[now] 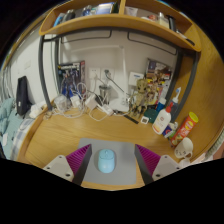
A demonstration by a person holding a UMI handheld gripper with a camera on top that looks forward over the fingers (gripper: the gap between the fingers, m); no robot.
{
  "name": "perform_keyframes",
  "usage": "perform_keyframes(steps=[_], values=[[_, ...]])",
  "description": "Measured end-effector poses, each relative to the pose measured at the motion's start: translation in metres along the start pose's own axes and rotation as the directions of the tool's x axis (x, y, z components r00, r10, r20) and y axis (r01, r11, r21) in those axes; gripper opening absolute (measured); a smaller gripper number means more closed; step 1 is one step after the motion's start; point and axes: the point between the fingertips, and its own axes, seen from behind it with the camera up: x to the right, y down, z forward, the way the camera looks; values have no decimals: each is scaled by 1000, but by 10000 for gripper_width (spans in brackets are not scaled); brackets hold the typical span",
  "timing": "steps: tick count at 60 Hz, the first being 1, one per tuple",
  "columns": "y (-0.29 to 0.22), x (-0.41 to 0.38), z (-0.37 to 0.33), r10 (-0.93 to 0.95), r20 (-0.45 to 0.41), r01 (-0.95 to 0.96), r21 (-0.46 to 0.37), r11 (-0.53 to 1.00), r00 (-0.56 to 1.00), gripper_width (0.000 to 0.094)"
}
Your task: Arrange mouse
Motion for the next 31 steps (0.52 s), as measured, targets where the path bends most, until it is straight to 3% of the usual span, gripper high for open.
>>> perform_keyframes(steps=[13, 31], values=[[-34, 3, -46, 52, 43, -56, 89, 994, 998, 859], [-13, 6, -80, 31, 69, -37, 87, 996, 997, 859]])
